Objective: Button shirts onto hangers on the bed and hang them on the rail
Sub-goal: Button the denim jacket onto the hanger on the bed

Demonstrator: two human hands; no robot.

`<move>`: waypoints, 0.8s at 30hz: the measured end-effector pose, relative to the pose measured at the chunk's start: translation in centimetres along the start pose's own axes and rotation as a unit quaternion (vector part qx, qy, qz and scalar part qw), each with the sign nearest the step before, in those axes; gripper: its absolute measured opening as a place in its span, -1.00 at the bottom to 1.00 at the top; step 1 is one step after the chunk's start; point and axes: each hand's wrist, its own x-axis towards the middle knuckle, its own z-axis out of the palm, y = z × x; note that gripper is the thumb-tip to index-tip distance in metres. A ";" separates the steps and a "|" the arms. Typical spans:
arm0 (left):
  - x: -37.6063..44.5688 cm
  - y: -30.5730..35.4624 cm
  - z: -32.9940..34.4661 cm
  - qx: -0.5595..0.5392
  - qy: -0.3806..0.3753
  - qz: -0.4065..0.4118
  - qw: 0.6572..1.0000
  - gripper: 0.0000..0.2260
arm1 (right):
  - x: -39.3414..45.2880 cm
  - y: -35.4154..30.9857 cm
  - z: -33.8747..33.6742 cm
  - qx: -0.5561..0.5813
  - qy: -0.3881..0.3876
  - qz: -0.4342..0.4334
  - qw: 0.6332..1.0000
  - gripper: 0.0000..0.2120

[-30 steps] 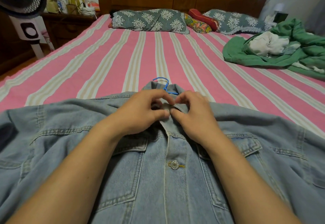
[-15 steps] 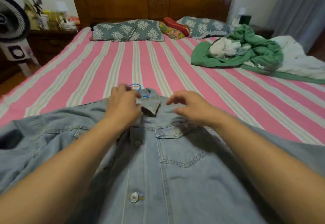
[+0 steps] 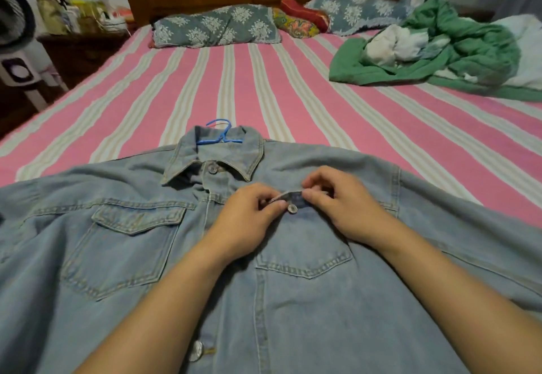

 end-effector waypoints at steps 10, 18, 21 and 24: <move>0.8 -1.2 0.1 -0.163 0.029 -0.087 0.982 -0.85 | -0.9 -3.3 -0.1 -0.237 -0.084 -0.140 0.958 -0.68; 0.8 -1.1 -0.2 -0.195 0.000 -0.111 0.974 -0.84 | -1.3 -3.5 1.0 -0.239 -0.025 -0.121 0.963 -0.75; 0.7 -0.7 -0.5 -0.230 -0.010 -0.110 0.967 -0.81 | -1.5 -3.8 1.4 -0.187 0.019 -0.102 0.977 -0.78; 0.4 -0.6 -0.6 -0.256 -0.021 -0.108 0.960 -0.86 | -1.6 -3.8 1.5 -0.118 0.062 -0.047 0.990 -0.88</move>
